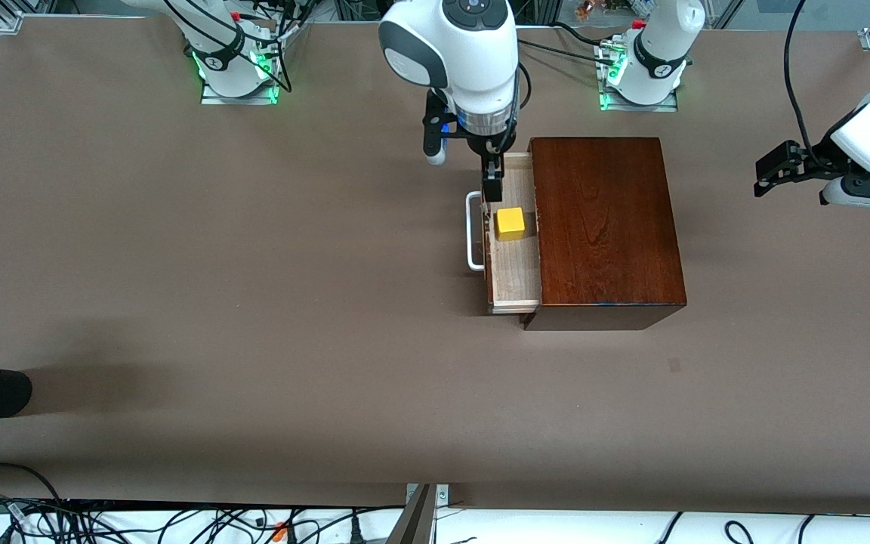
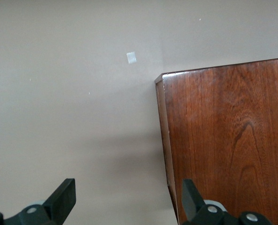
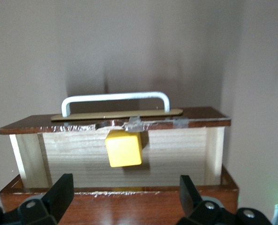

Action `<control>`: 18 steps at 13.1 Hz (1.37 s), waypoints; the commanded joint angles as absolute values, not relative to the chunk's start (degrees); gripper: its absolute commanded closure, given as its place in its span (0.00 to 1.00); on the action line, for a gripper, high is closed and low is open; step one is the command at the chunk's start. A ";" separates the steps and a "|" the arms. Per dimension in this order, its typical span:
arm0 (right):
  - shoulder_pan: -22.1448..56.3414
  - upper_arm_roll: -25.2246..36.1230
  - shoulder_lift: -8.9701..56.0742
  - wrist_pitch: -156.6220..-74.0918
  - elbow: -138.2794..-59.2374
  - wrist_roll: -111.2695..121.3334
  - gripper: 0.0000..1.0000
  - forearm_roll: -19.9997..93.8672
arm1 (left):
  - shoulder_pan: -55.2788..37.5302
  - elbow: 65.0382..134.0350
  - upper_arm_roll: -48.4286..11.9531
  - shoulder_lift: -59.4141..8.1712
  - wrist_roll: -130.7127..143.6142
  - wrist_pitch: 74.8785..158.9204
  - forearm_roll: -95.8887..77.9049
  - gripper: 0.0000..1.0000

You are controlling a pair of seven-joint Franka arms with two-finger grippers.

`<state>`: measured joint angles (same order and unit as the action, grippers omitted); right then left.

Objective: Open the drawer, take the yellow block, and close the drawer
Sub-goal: 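Move the right gripper above the yellow cube in the drawer, then lower the right gripper and grasp the yellow cube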

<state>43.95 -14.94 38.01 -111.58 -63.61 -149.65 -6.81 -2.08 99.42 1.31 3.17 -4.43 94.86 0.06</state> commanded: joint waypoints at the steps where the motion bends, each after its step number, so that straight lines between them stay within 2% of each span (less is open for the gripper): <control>1: 46.31 -13.54 41.21 -114.42 -61.00 -151.79 0.00 -9.48 | -1.32 96.50 0.44 1.49 -2.55 92.55 1.14 0.00; 7: 47.55 -13.36 46.75 -118.29 -61.17 -151.61 0.00 -12.22 | -1.32 96.33 0.44 1.41 -2.55 92.55 0.97 0.00; 18: 47.55 -13.27 51.06 -122.34 -61.26 -151.52 0.00 -13.45 | -1.41 96.33 0.44 1.41 -3.08 92.55 0.97 0.00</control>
